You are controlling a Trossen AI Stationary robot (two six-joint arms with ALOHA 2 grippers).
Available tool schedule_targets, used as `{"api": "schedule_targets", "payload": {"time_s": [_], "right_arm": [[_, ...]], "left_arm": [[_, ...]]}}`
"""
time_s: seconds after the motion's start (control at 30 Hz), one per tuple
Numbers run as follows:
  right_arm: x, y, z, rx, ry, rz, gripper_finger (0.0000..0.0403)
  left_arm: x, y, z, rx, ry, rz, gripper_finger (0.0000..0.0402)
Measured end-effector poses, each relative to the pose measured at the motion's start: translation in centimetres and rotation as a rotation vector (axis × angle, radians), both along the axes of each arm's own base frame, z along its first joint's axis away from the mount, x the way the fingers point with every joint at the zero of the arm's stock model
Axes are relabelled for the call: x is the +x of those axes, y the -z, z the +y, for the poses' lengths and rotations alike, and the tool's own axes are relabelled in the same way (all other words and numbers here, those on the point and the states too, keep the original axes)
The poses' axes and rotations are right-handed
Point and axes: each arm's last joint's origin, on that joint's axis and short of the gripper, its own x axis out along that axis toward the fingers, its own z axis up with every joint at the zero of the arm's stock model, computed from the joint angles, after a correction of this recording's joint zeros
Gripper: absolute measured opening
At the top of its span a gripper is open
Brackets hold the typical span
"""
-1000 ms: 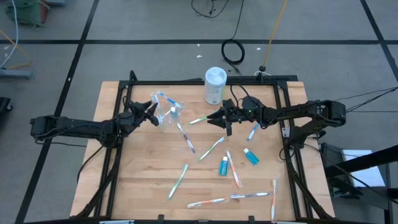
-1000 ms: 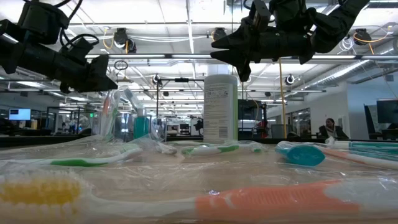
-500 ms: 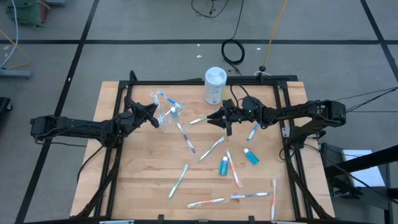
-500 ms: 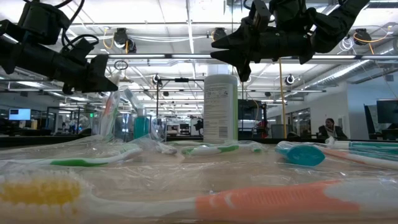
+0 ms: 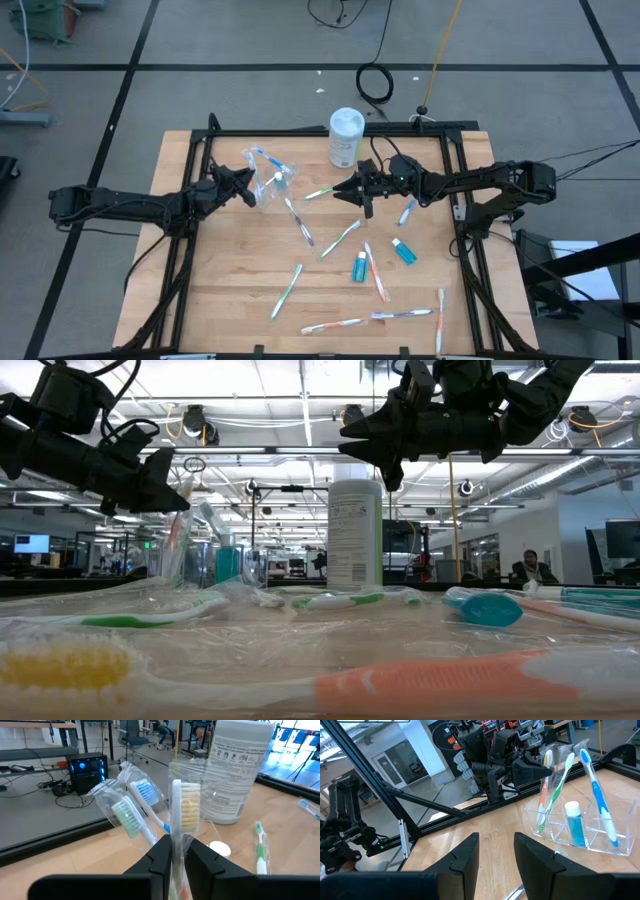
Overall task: Pick & Place toothbrushing station
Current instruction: Put the orange toothbrush into the left of the transparent organizer
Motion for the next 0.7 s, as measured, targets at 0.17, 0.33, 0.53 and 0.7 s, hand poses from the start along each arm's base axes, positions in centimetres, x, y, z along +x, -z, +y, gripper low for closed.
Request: {"api": "schedule_targets", "payload": {"time_s": [0.17, 0.33, 0.53, 0.7], "right_arm": [[0.00, 0.00, 0.00, 0.000, 0.000, 0.000, 0.0114], [0.00, 0.00, 0.00, 0.000, 0.000, 0.000, 0.0114], [0.00, 0.00, 0.00, 0.000, 0.000, 0.000, 0.0114], [0.00, 0.00, 0.00, 0.000, 0.000, 0.000, 0.0114]], "left_arm": [[0.02, 0.00, -0.02, 0.004, 0.010, 0.006, 0.0053], [0.02, 0.00, -0.02, 0.004, 0.010, 0.005, 0.0060], [0.02, -0.01, -0.02, 0.004, 0.010, 0.004, 0.0100], [0.02, -0.03, -0.02, 0.004, 0.010, 0.002, 0.0136]]}}
